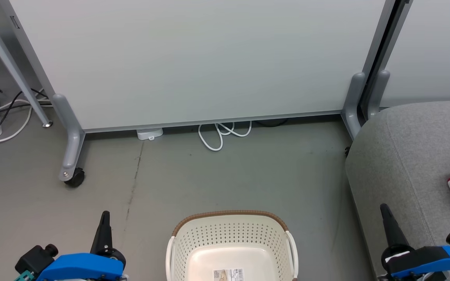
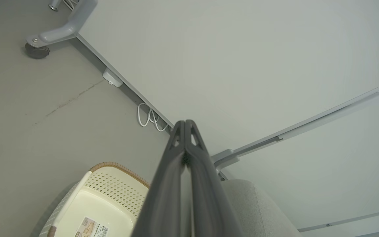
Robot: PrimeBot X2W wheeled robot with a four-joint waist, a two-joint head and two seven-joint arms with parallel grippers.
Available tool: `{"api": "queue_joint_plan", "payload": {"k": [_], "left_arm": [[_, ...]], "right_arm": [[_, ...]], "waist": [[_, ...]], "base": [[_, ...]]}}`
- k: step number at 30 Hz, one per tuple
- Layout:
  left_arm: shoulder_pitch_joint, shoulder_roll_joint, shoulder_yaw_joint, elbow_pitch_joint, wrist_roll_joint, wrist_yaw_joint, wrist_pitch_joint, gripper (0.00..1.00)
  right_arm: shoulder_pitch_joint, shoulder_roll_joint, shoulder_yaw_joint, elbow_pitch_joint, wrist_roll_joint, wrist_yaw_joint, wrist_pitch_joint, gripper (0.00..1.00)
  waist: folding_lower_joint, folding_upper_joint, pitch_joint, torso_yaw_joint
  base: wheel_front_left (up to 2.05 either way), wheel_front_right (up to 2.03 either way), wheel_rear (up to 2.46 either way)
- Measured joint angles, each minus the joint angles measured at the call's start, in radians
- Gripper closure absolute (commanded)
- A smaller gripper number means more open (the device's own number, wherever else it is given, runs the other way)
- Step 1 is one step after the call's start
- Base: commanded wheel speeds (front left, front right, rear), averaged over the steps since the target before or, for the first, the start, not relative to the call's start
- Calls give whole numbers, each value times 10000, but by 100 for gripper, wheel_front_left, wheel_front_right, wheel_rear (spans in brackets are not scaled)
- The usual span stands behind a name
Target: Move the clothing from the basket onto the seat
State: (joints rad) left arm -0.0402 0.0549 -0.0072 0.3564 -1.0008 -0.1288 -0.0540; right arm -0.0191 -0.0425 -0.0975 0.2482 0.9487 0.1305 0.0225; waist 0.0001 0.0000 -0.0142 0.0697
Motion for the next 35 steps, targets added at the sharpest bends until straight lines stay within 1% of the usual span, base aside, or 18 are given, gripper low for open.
{"api": "queue_joint_plan", "payload": {"k": [19, 35], "left_arm": [[-206, -15, 370, -347, -1921, 0, 527, 100], [-305, -23, 642, -598, -3302, 0, 894, 100]], "right_arm": [[-309, -8, -50, -10, 2090, 0, 291, 100], [-481, -17, -84, -13, 3567, -2, 481, 100]], "waist": [[-1, 0, 44, -176], [0, 0, 80, -323]], "base": [[0, 0, 0], [0, 0, 0]]}}
